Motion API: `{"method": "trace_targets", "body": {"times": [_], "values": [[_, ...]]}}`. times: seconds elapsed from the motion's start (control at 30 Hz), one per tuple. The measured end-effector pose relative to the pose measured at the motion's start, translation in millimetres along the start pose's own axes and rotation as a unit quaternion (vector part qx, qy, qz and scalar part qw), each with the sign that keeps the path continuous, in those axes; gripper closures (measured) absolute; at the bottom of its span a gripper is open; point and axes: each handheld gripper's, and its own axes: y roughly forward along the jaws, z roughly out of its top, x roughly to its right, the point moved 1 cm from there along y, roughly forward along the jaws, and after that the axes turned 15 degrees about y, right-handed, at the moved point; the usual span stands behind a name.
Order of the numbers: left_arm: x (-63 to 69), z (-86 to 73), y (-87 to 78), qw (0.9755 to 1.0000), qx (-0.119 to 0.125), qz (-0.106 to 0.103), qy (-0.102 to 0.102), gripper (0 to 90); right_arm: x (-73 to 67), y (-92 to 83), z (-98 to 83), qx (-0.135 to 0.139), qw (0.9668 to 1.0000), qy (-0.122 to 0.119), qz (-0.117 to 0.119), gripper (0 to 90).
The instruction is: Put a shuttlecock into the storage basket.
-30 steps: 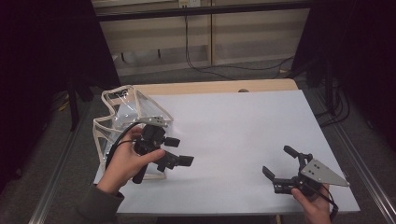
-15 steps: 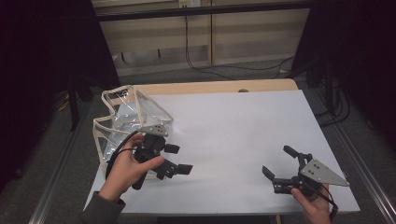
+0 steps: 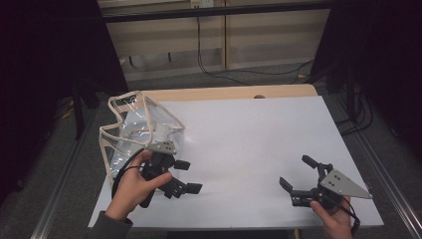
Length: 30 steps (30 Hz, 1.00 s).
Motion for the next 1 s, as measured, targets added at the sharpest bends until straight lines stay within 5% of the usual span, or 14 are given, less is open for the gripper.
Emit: {"method": "trace_targets", "body": {"times": [0.23,0.43,1.0], "values": [[2.6,-5.3,-0.3,0.9999,0.01,-0.009,0.002,4.0,-0.1,0.6,-0.2,-0.002,1.0,-0.002,0.001,1.7],[3.4,-10.3,-0.4,0.9997,-0.009,-0.015,0.018,4.6,-0.1,0.2,0.0,-0.001,1.0,-0.001,0.001,1.7],[8.4,-17.0,-3.2,0.9989,-0.016,-0.036,0.026,4.4,-0.2,0.4,0.2,0.0,1.0,-0.001,0.001,1.7]]}}
